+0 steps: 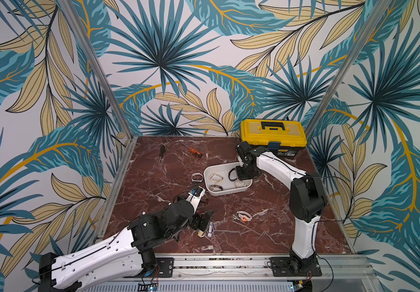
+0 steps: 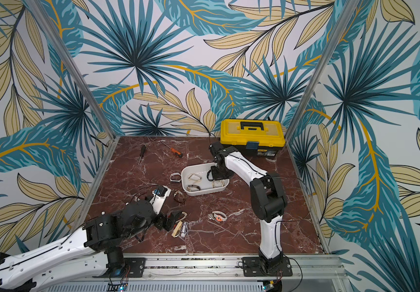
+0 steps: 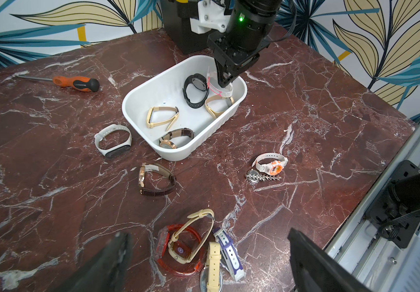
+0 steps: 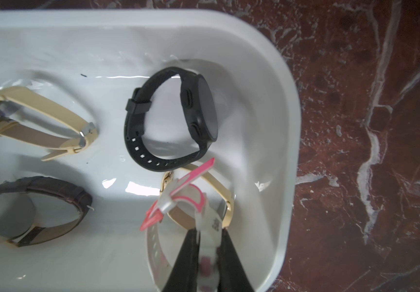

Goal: Put the watch into the storage box
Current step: Place the watch in the storage box.

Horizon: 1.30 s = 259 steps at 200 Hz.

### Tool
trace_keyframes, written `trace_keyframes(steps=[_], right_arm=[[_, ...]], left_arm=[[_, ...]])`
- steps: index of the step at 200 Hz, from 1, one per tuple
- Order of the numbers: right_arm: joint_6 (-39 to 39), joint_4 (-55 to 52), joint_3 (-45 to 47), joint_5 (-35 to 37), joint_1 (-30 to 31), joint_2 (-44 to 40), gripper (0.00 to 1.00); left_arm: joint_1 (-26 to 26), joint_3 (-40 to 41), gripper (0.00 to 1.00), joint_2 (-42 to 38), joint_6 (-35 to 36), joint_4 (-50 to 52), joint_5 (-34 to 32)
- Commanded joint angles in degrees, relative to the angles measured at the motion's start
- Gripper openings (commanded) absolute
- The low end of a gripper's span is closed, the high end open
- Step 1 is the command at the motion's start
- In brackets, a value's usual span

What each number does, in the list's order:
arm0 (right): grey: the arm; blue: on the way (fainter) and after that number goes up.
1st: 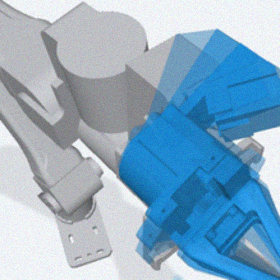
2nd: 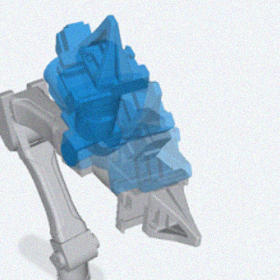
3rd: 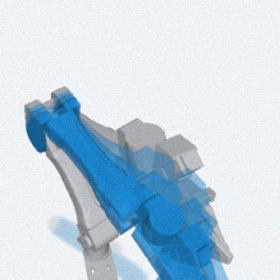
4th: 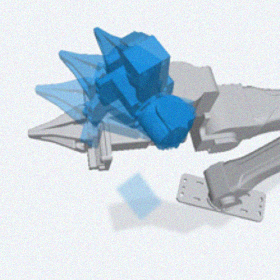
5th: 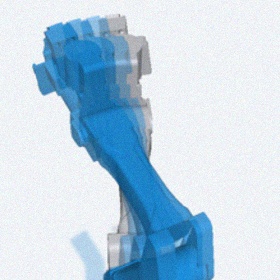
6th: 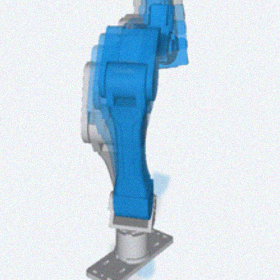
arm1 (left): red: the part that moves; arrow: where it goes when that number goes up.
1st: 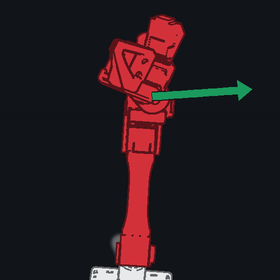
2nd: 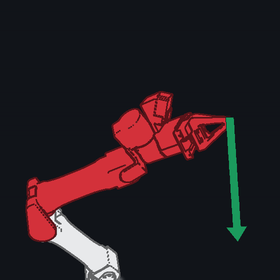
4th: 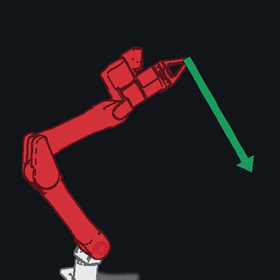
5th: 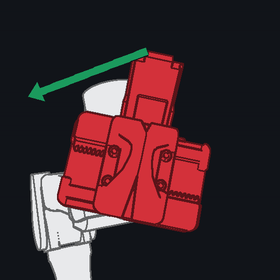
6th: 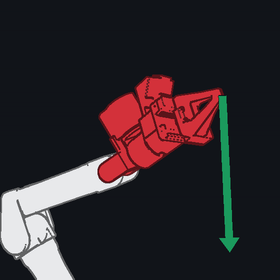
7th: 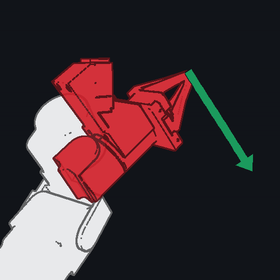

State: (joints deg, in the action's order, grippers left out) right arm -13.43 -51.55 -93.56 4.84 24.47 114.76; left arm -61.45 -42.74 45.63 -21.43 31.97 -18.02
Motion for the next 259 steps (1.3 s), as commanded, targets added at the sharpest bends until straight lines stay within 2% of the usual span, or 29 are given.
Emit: trace_keyframes(steps=[1, 60, 101, 133, 201, 238, 259], right_arm=[[1.5, -1.3, 0.8, 0.2, -0.7, 1.4, 0.05], [2.1, -1.5, 0.8, 2.8, -1.6, 3.8, 0.06], [1.6, -0.9, 1.0, 3.3, -1.5, 3.5, 0.24], [0.8, -0.4, 1.6, 3.0, -1.5, 1.4, 0.32], [-2.3, 2.6, 6.4, -0.7, -1.5, -10.1, 0.42], [-4.5, 4.8, 11.0, -4.8, -1.5, -18.5, 0.56], [-5.7, 6.7, 16.3, -8.0, -1.5, -26.4, 0.70]], left_arm=[[-0.1, -0.8, 1.00, -0.1, -0.1, 0.0, -0.5], [-0.1, -0.9, 1.00, 0.4, 0.0, -0.3, -0.5], [-0.1, -0.9, 1.00, 0.8, 0.2, -0.6, -0.5], [-0.1, -0.9, 1.00, 1.3, 0.1, -0.7, -0.2], [-0.1, -1.4, 1.00, 2.1, -0.1, -1.7, 0.6], [-0.1, -2.1, 1.00, 4.5, -0.5, -2.6, 1.8], [-0.1, -3.1, 1.00, 6.9, -1.3, -3.0, 3.5]])
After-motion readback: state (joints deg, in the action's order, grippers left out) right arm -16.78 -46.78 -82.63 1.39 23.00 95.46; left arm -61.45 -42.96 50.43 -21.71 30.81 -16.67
